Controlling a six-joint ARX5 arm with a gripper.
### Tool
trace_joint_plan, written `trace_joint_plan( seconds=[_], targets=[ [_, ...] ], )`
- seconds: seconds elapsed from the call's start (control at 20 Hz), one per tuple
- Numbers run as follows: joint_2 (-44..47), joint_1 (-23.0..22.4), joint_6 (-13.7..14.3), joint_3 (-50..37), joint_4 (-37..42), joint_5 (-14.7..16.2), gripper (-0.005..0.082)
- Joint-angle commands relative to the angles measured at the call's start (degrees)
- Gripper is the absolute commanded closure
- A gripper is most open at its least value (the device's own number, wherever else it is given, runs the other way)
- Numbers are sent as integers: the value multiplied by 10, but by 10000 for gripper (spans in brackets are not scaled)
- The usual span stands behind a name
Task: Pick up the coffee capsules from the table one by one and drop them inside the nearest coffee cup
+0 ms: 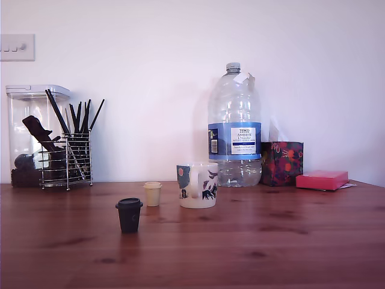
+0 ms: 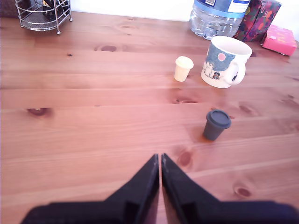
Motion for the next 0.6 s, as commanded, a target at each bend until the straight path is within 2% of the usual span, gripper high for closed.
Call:
trace_joint_plan(
  seconds=[0.0, 0.35, 0.55],
  targets=[
    [-2, 1, -4, -9, 15, 13, 791],
    [-2, 1, -4, -9, 15, 19, 791],
    [3, 0, -4, -9, 40, 73, 791]
  ],
)
